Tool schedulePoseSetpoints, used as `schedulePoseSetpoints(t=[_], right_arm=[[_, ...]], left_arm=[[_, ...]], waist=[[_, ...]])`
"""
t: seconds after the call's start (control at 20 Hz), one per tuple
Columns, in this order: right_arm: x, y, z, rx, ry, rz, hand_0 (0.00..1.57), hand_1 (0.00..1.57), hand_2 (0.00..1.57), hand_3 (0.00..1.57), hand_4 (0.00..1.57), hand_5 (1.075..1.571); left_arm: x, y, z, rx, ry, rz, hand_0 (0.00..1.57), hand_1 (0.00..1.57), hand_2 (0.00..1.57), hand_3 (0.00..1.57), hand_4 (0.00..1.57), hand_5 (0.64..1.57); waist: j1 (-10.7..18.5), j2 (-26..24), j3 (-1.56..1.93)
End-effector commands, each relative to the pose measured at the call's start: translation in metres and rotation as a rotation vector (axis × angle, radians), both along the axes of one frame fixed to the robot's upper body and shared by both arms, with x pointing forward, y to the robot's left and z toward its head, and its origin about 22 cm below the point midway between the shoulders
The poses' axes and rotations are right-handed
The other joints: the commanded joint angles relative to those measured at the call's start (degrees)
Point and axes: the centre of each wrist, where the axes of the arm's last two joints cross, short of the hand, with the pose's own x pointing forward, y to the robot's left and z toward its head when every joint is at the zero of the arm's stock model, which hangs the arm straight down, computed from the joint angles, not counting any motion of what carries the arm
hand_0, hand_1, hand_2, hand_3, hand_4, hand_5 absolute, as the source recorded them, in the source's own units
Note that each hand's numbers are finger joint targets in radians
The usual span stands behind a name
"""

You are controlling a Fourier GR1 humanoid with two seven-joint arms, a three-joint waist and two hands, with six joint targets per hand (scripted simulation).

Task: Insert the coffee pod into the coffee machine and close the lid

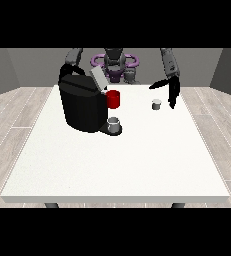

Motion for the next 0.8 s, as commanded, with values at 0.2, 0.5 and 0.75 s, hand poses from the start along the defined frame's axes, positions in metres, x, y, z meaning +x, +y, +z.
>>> schedulePoseSetpoints(t=[0.2, 0.5, 0.75], right_arm=[[0.011, 0.007, -0.012, -0.011, -0.011, -0.039, 0.0, 0.0, 0.0, 0.0, 0.39, 1.571], [0.012, -0.006, -0.011, -0.007, 0.024, -0.007, 0.0, 0.0, 0.0, 0.0, 0.47, 1.571], [0.0, -0.011, -0.023, -0.019, 0.071, -0.035, 0.0, 0.0, 0.0, 0.0, 0.52, 1.571]], left_arm=[[0.007, -0.019, -0.024, 0.102, -0.012, -0.016, 0.45, 0.45, 0.61, 0.3, 0.0, 1.571], [0.009, -0.016, -0.025, 0.244, 0.074, -0.047, 0.7, 0.7, 0.78, 0.49, 0.0, 1.571], [0.001, -0.004, -0.035, 0.323, 0.129, -0.079, 0.54, 0.54, 0.69, 0.44, 0.0, 1.571]], waist=[[0.78, 2.39, 0.0], [0.42, -0.17, 0.02], [0.51, -2.88, 0.02]])
